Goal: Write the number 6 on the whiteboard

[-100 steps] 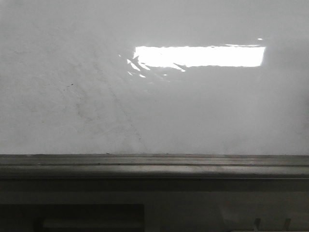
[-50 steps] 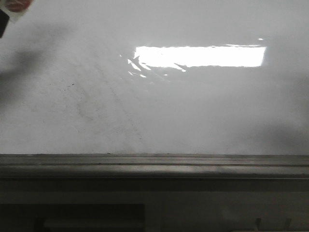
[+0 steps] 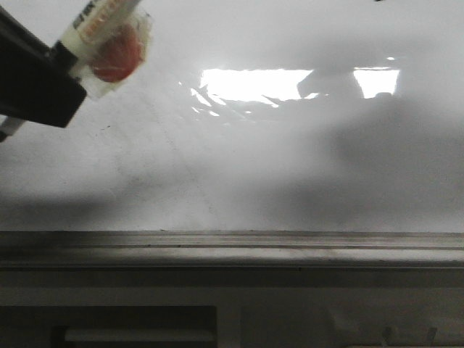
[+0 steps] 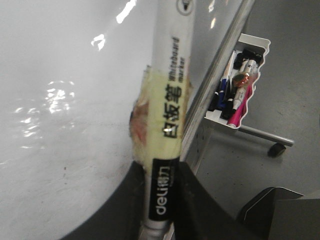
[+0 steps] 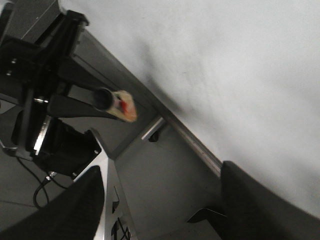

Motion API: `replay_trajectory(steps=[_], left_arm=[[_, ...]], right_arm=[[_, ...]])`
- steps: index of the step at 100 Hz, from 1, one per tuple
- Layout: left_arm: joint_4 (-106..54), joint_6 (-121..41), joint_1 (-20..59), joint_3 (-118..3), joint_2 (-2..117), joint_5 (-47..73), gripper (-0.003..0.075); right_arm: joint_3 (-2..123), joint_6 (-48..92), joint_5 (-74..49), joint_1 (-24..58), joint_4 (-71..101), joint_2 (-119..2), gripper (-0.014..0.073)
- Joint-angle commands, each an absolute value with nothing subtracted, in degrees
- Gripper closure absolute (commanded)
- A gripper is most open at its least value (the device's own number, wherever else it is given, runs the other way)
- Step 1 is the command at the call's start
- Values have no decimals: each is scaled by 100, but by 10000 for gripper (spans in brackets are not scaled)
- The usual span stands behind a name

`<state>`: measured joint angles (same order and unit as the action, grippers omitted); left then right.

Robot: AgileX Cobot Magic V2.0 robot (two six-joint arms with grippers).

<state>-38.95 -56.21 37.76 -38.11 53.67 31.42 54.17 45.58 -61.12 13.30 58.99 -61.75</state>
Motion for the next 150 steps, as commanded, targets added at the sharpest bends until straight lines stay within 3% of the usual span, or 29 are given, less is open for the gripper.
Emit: replay_trajectory(steps=[1,60,75,92,99,110,115,127,132,139,150], left_arm=[[-4035,-5491,3931,-4019,5450,2716,741],[-4010,-5487,4056,-4019,5594,2459,741],[-4010,-5487,4056,-4019,5594,2448,741],[-4010,-5487,4056,-4019,5594,2448,739],[-4068,-5487,4056,-4019,5594,2448,734],[-4130,-5487,4056,-4019,5594,2449,629],[-4186,-5487,4056,-4019,5594,2417,530],[-4401,-5487,4056,-4019,5580,2280,207],[-4482,-5478,4056,-4019,5479,2206,138],[-4571,-5478,3987,-4019,5315,2133,122],[-4614,-5386,3609,-4019,4907,2123,158]], right_arm=[[5792,4630,-5851,1682,6200,-6390,146],[6763,4591,-5971,2664,6191,-7950,158],[6763,4872,-5810,2779,6254,-7977,325],[6763,5144,-5863,2850,6277,-7977,650],[6763,5144,-5863,2850,6291,-7977,653],[6763,5190,-5888,2850,6291,-7977,653],[6763,5232,-5888,2850,6281,-7977,643],[6739,5232,-5859,2850,6228,-7927,637],[6727,5232,-5813,2850,6172,-7855,637],[6592,5232,-5544,2850,6058,-7659,637],[6150,5232,-4853,2850,5917,-7154,637]])
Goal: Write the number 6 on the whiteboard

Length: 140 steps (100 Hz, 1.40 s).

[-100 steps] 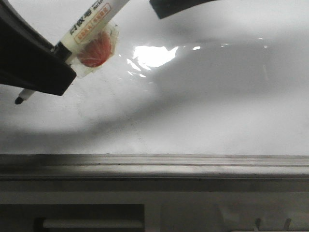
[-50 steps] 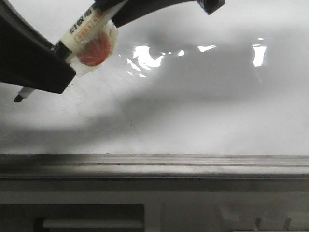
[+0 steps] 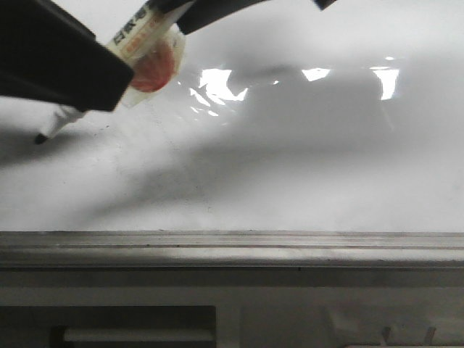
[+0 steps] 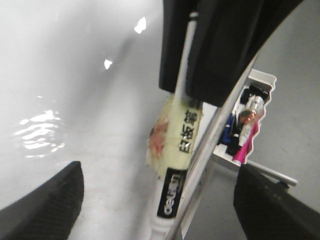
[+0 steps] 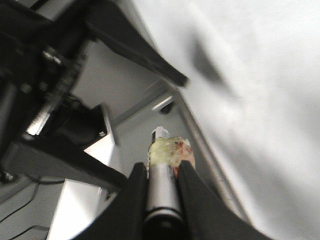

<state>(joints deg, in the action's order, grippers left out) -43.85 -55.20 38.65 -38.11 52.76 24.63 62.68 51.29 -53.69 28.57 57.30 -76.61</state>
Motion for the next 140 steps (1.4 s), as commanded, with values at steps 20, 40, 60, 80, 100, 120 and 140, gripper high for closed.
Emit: replay_trajectory(steps=[20,40,60,80,100,120,140], left_arm=[[-4650,-5278,2445,-3939,4060,2110,222],[-5203,-5266,1214,-3546,3534,2100,229],[-5397,-5266,627,-3305,3380,2141,229],[-5419,-5266,596,-3305,3380,2132,229],[-5419,-5277,596,-3305,3380,2128,229],[-5419,-5289,596,-3305,3380,2118,229],[-5419,-5289,596,-3305,3380,2118,229]], right_arm=[[4955,5327,-3662,2850,5917,-5922,638],[4207,5327,-2317,2850,5917,-4988,638],[4109,5327,-1344,2850,5891,-4920,638],[4109,5327,-641,2850,5891,-5362,638],[4130,5327,-1656,2850,5799,-5840,638],[4085,4497,-2142,2850,4654,-5760,637],[4077,3752,-1662,2850,3903,-5332,637]])
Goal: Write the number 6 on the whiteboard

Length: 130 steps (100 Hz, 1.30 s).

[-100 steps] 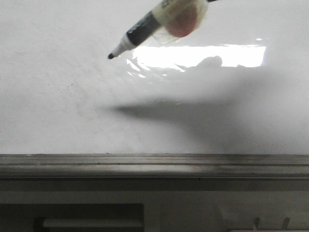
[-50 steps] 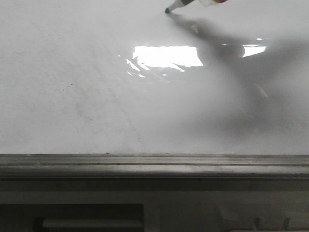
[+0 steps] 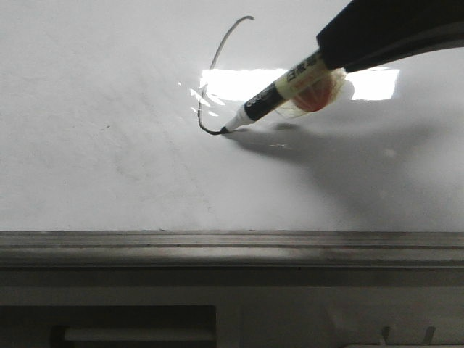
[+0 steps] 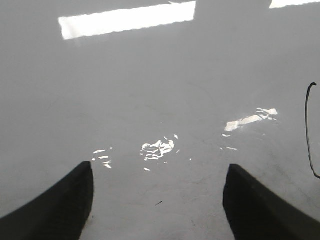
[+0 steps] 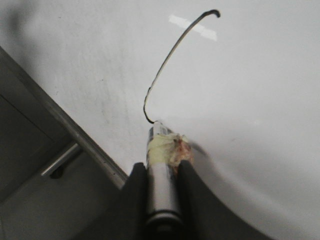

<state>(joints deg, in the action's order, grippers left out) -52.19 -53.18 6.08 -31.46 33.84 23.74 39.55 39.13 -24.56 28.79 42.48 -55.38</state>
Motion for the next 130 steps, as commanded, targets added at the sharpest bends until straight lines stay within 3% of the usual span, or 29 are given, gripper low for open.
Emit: replay_trajectory(steps=[1,23,44,63,103,130], left_arm=[[-5419,-5289,596,-3305,3380,2118,229],[-5578,-5289,596,-3305,3380,2162,229],[-5578,-5319,596,-3305,3380,2162,229],[-5568,-5652,710,-3305,3380,2289,229],[-5600,-6154,2519,-3370,3728,2294,230],[-5587,-6239,3716,-3623,4445,1846,303]], right_arm=[[4077,3752,-1609,2850,3915,-5311,637],[4127,3752,-1138,2945,4136,-5492,638],[4477,3830,-1432,3404,4157,-6053,638],[4860,3830,-3025,3540,4140,-5966,638],[5830,3830,-3912,3540,3958,-6252,638],[6741,3843,-4793,3576,3924,-7049,638]])
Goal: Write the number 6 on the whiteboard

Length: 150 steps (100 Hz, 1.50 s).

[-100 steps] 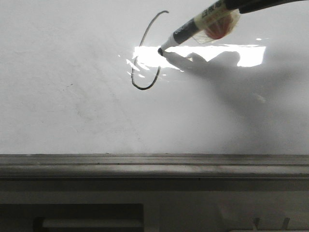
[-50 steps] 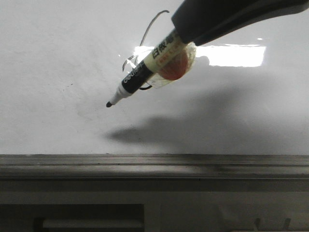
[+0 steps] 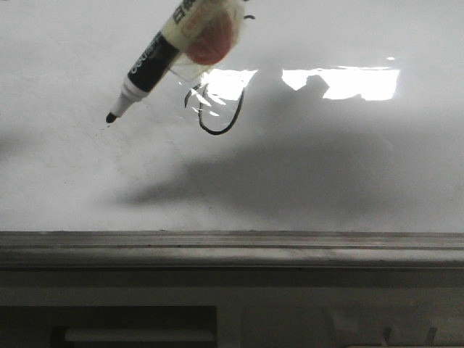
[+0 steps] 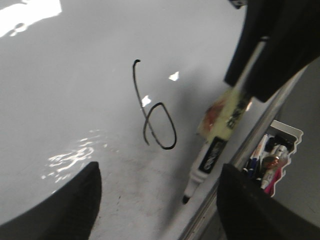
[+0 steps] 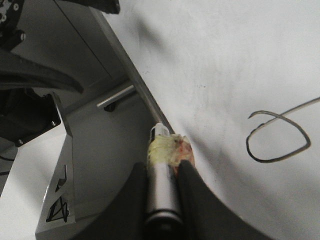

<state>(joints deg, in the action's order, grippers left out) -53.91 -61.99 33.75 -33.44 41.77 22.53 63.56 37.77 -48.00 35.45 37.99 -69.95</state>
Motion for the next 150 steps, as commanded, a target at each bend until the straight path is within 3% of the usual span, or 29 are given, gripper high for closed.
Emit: replay_trajectory(steps=[1,22,41,90,101,112,118,127,142,150], left_arm=[[-5587,-6239,3771,-3632,4470,1816,304],[-5465,-6252,4431,-3846,5232,1657,315],[-5427,-6252,4549,-3908,5550,1538,330],[-5308,-6252,4549,-3908,5566,1538,558],[-5308,-6252,4549,-3908,5566,1538,626],[-5308,-6252,4549,-3908,5566,1538,741],[-5298,-6252,4549,-3908,5566,1538,741],[-5298,-6252,4549,-3908,5566,1471,741],[-5298,-6252,4549,-3908,5545,1185,741],[-5298,-6192,4549,-3908,5486,1080,741]], right_arm=[[6757,3855,-4804,3588,3924,-7059,638],[7005,3936,-5006,3798,3924,-7232,638],[7005,3933,-4993,3798,3908,-7232,638],[7005,3933,-4808,3788,3832,-7232,638],[7005,3933,-4808,3788,3832,-7232,638],[7005,3933,-4819,3788,3832,-7232,638],[7005,3933,-4834,3788,3832,-7232,633],[7005,3975,-4896,3788,3832,-7232,547],[7005,3975,-4826,3751,3832,-7232,207],[7005,3975,-4800,3583,3832,-7232,113]])
